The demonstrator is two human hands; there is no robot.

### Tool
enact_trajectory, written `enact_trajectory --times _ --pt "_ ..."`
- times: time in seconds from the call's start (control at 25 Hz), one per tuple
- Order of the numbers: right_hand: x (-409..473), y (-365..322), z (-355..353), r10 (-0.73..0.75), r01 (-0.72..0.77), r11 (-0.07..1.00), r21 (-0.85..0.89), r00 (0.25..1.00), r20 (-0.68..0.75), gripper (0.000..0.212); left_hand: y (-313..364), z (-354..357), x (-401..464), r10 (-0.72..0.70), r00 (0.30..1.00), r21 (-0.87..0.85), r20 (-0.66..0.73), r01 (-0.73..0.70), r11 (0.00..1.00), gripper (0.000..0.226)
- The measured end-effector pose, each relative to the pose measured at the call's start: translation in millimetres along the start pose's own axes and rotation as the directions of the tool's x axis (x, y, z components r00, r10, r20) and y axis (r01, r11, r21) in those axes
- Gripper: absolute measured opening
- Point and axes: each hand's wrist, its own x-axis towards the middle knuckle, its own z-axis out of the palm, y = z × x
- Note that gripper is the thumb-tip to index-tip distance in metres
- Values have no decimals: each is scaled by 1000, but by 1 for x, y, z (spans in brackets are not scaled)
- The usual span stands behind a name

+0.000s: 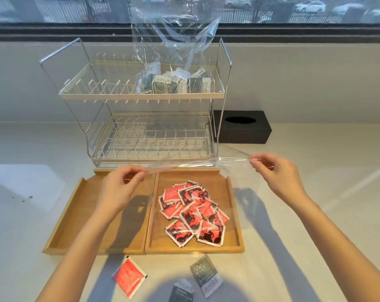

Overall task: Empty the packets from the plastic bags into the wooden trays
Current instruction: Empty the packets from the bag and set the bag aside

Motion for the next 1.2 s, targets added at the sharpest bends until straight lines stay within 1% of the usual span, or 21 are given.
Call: enact_trajectory --times 0.04,0.12,0.2,0.24,0.32,0.44,0.56,0.64,0.72,0.84,0.92,1.04,1.12,1.16,1.2 --pt "2 1 -9 -21 20 1000 -21 999 -32 15 7 3 1 22 1000 32 -22 -21 999 11" --pt "8 6 -26 -47 44 998 -37 995 -92 10 21 11 4 55 998 83 -38 -52 995 14" --pt "17 16 -44 -31 29 999 -16 990 -140 18 38 24 10 73 996 77 -40 -70 995 16" --pt "23 23 -52 -7 8 1000 9 987 -161 21 47 32 15 75 997 41 -32 -74 996 17" --pt "37 38 -67 63 -42 993 114 980 -191 23 67 50 25 63 998 -100 23 -60 993 17" --pt "63 63 -83 164 -118 965 233 968 -190 20 93 85 44 10 995 -278 99 18 960 15" --pt "86 92 -85 240 -179 919 350 960 -142 18 109 118 64 -98 980 -464 172 168 869 20" --pt "102 115 -82 323 -247 872 423 940 -115 15 112 141 77 -124 970 -514 211 218 830 27" --pt "118 141 -76 397 -322 820 474 916 -63 12 112 165 86 -111 962 -499 248 226 837 36" --pt "138 178 -58 448 -397 775 492 894 15 20 108 205 98 -122 948 -429 295 245 869 48" --pt "147 197 -43 466 -434 765 475 883 57 25 102 229 104 -153 939 -337 309 259 905 50" --pt "161 219 -21 495 -485 758 437 863 99 30 94 261 119 -213 928 -236 307 291 927 50" --pt "167 228 -9 496 -501 801 327 862 105 40 87 277 129 -269 910 -141 314 325 935 53" --pt "168 231 -5 466 -479 844 239 877 112 48 84 285 132 -290 901 -80 323 331 940 56" --pt "167 232 -1 404 -422 894 152 905 133 55 81 290 134 -293 895 -12 337 315 949 60"
